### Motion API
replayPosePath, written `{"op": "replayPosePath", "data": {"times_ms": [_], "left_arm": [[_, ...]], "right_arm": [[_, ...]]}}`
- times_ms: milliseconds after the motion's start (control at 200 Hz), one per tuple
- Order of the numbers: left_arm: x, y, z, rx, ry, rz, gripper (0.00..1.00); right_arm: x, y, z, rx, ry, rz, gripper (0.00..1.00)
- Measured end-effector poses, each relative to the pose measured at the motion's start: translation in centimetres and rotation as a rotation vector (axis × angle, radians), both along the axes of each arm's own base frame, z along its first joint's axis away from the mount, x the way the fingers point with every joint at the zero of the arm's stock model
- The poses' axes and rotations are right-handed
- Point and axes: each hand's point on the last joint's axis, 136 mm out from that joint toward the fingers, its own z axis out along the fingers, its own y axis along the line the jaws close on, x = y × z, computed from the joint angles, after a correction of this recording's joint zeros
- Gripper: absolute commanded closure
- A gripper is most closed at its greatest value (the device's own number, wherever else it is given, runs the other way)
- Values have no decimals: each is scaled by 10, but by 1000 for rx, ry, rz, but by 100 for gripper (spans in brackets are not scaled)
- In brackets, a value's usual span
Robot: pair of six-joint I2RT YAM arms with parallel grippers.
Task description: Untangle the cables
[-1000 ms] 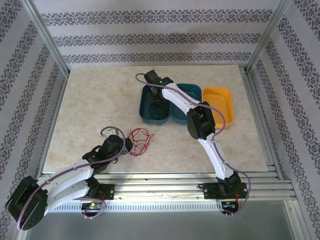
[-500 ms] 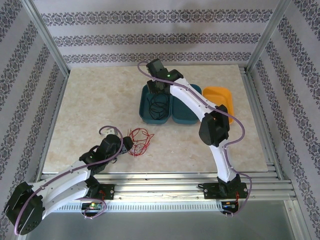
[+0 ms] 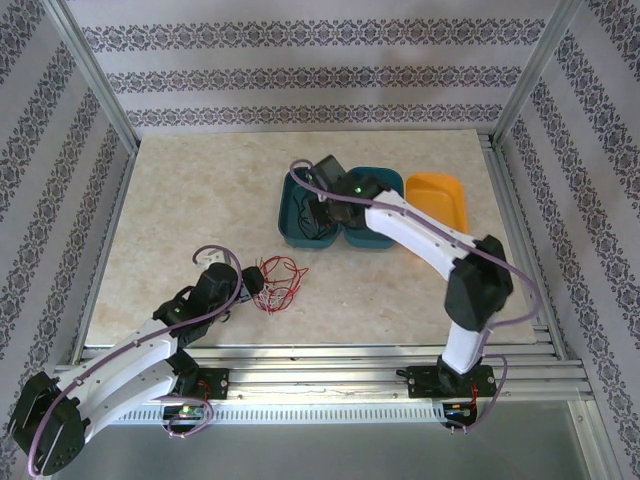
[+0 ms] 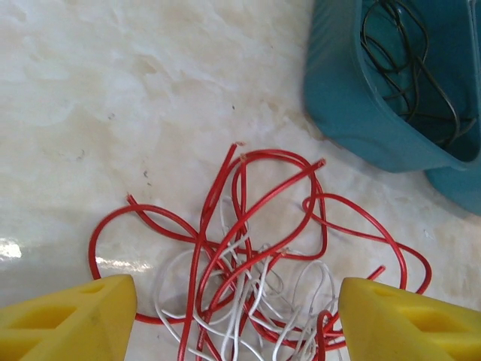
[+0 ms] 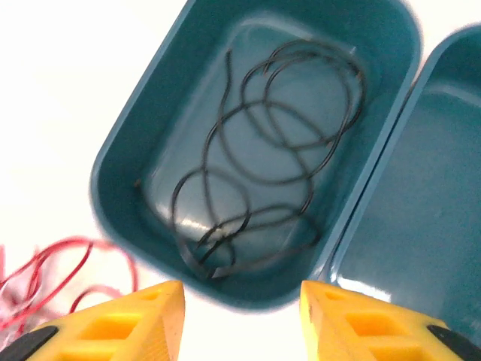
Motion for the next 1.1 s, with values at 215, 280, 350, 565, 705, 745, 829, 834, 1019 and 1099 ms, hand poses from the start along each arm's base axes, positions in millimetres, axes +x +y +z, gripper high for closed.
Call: {"op": "replayPosePath", "data": {"times_ms": [215, 280, 350, 565, 705, 745, 829, 834, 1019, 1099], "left_arm": [[5, 10, 2, 42, 20, 8, 1], [7, 11, 4, 45, 27, 13, 1], [9, 11, 5, 52, 34, 6, 1], [11, 9, 3, 72, 45, -9, 1], [11, 8, -4, 90, 65, -21, 1], [11, 7, -6, 94, 71, -27, 1], [14, 4, -10, 104, 90, -43, 1], [14, 3, -10, 105, 91, -45, 1], [26, -5, -10, 114, 84, -69, 1], [28, -6, -12, 120, 83, -75, 6]], "right_arm": [[-76, 11, -35, 124, 94, -8, 54], [-98, 19, -53, 138, 145, -6, 54], [-113, 26, -68, 160, 186, -15, 55], [-114, 34, -80, 258, 215, -99, 54], [-107, 43, -83, 303, 220, -125, 57], [-105, 45, -87, 313, 231, -136, 58], [-101, 47, -97, 327, 260, -160, 62], [-101, 47, -97, 328, 262, -163, 62], [-91, 43, -107, 344, 285, -219, 63], [-89, 46, -104, 364, 281, -227, 64]]}}
